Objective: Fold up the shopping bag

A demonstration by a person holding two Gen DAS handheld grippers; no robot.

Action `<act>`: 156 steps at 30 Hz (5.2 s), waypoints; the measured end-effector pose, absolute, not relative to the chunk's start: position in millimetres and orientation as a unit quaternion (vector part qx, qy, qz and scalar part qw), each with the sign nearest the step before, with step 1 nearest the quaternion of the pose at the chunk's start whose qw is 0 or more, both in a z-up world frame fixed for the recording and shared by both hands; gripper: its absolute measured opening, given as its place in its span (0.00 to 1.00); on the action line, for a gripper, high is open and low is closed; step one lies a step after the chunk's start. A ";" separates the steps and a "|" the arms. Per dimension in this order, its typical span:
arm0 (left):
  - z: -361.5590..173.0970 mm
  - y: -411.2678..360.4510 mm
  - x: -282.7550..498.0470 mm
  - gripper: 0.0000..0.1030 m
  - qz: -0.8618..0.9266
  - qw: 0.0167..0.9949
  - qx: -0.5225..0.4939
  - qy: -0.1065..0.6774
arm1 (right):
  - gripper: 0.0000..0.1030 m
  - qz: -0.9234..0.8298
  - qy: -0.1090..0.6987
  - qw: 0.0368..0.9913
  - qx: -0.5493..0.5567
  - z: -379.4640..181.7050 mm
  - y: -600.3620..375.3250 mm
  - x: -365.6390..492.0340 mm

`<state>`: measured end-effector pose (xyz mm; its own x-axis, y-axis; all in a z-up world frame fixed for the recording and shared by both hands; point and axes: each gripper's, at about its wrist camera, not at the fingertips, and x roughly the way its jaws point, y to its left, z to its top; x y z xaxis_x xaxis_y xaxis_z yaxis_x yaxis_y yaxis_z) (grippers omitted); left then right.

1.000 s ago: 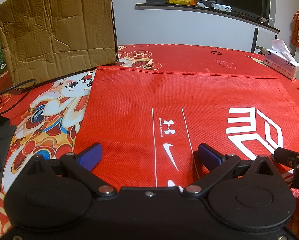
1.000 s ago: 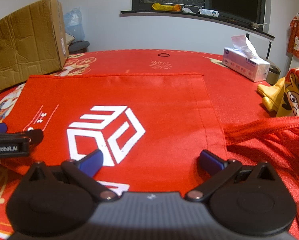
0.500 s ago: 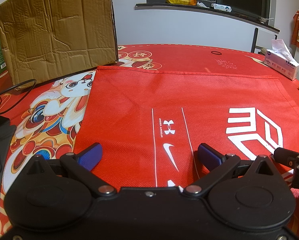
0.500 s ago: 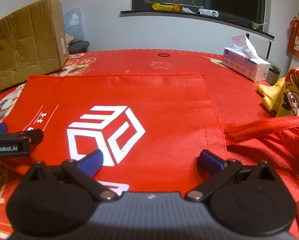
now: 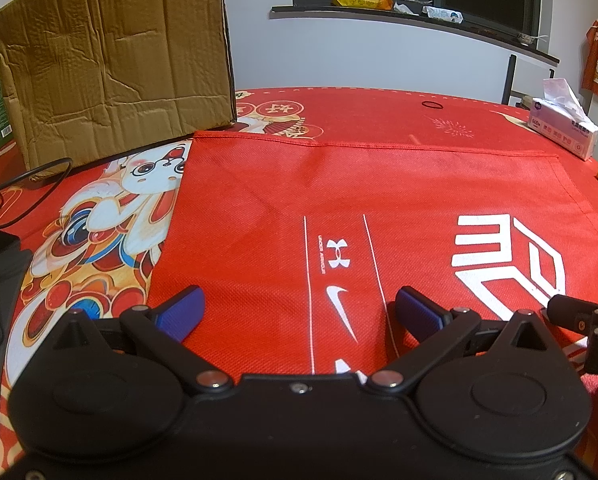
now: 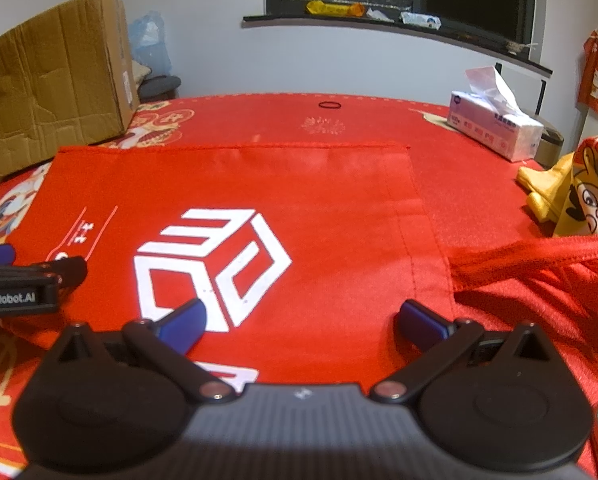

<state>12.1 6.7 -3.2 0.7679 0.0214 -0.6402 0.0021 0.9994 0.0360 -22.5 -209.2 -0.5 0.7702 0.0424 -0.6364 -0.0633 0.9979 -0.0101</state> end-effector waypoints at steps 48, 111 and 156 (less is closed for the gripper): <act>22.3 0.6 59.4 1.00 0.003 0.841 0.021 0.541 | 0.99 -0.001 0.570 0.822 -0.005 24.5 -203.6 49.0; 52.3 66.5 17.0 1.00 -0.030 0.826 -0.049 0.561 | 0.99 0.091 0.445 0.884 -0.109 34.5 -193.9 -14.7; 32.0 50.3 -19.6 1.00 -0.137 0.779 0.035 0.611 | 0.93 0.007 0.487 0.823 0.292 56.6 -270.2 -64.9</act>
<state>-19.6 50.3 32.0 0.2167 -0.1698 -0.9614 0.2558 0.9602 -0.1120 -64.9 -270.2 56.6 0.5257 0.2962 -0.7974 0.2725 0.8294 0.4877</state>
